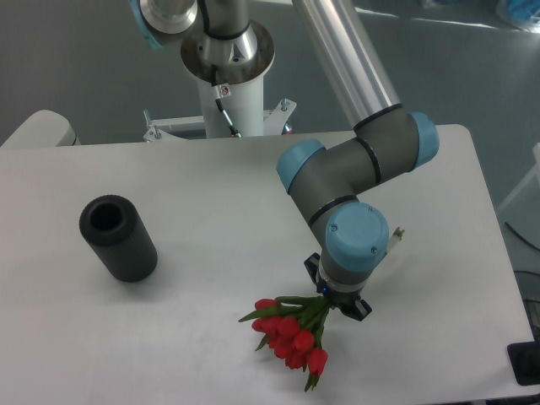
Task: Insert the flowers into the vase
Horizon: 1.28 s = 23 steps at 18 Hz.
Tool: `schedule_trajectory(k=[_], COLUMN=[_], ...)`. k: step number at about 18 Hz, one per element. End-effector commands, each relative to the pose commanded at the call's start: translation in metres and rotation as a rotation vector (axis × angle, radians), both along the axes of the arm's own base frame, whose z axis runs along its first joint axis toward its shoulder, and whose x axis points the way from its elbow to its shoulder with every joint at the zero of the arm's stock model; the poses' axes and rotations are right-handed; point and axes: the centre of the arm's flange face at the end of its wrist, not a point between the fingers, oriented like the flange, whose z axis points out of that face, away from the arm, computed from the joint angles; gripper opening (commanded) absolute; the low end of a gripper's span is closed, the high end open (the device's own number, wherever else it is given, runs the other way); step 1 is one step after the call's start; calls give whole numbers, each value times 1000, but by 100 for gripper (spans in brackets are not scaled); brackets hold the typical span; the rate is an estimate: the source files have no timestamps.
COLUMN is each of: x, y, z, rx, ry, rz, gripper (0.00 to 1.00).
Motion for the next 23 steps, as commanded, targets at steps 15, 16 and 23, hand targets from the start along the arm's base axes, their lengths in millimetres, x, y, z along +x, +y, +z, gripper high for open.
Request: schedule_trajectory(k=[15,16,23], x=[5,6,25], y=[1,2,10], z=[0,2,21], rx=[17,19,113], ry=[-20,-19,-74], rz=[7,7,15], gripper=[6,5,3])
